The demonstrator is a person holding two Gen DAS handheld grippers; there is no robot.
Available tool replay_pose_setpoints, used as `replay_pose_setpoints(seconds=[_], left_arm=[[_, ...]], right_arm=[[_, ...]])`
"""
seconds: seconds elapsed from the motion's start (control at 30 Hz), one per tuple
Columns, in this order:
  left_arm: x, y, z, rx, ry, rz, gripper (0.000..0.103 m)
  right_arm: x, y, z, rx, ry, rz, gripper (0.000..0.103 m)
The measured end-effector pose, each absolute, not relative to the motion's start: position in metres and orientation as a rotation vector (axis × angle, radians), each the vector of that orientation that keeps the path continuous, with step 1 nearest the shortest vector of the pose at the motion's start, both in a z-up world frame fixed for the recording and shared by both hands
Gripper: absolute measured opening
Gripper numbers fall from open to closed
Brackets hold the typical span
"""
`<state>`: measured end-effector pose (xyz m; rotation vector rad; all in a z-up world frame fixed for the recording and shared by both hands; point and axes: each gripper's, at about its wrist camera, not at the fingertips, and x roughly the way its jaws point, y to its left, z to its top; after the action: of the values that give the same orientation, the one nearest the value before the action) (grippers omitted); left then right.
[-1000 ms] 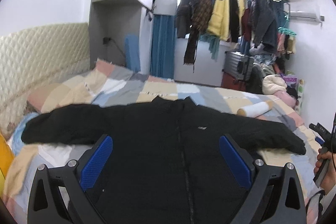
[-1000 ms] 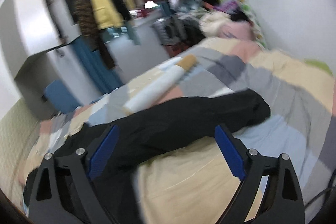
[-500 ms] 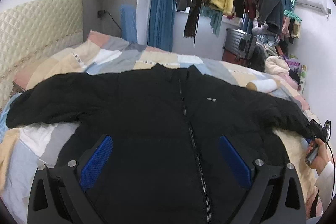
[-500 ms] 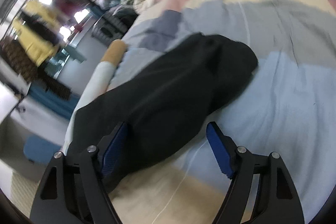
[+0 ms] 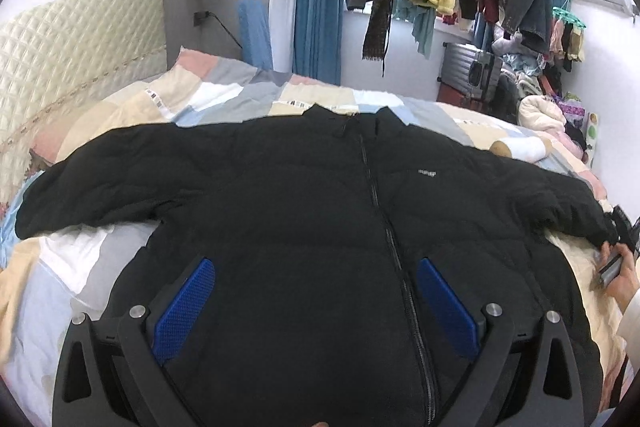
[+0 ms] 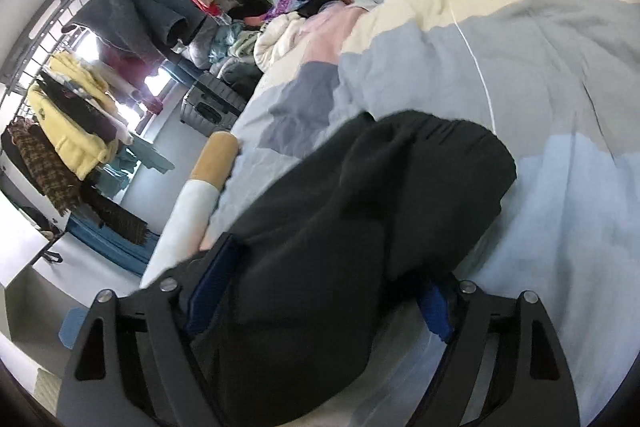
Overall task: Fold large clothes
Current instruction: 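Reach the right tool to the jacket sleeve cuff and close on it, then lift the sleeve with the right tool, fold it across the jacket body, release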
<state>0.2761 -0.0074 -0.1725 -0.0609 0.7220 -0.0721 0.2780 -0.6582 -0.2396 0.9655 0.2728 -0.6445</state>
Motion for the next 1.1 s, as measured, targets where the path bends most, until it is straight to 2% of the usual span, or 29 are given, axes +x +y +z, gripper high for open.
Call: replay_pose_setpoints(seconds=[0.03, 0.07, 0.1, 0.13, 0.17, 0.27, 0.53, 0.83, 1.1], left_arm=[[0.273, -0.008, -0.171, -0.062, 0.728, -0.074, 0.102], [0.27, -0.009, -0.168, -0.064, 0.728, -0.076, 0.102], [0.266, -0.01, -0.164, -0.061, 0.722, -0.075, 0.102], [0.261, -0.011, -0.158, -0.053, 0.707, -0.067, 0.102], [0.255, -0.011, -0.151, -0.042, 0.689, -0.055, 0.102], [0.239, -0.012, -0.13, -0.033, 0.641, -0.032, 0.102], [0.202, -0.021, -0.072, -0.027, 0.583, -0.005, 0.102], [0.179, -0.025, -0.043, -0.031, 0.628, 0.039, 0.102], [0.177, -0.018, -0.053, 0.025, 0.578, 0.07, 0.102]], right_arm=[[0.277, -0.658, -0.237, 0.967, 0.266, -0.626, 0.08], [0.275, -0.66, -0.231, 0.974, 0.255, -0.602, 0.069], [0.273, -0.661, -0.226, 0.977, 0.25, -0.598, 0.052], [0.27, -0.662, -0.221, 0.979, 0.252, -0.605, 0.039], [0.268, -0.665, -0.215, 0.976, 0.263, -0.62, 0.019], [0.27, -0.666, -0.185, 0.923, 0.288, -0.594, 0.011], [0.284, -0.65, -0.099, 0.738, 0.304, -0.496, 0.006], [0.309, -0.615, -0.02, 0.581, 0.319, -0.398, 0.006], [0.325, -0.547, 0.043, 0.444, 0.283, -0.3, 0.006]])
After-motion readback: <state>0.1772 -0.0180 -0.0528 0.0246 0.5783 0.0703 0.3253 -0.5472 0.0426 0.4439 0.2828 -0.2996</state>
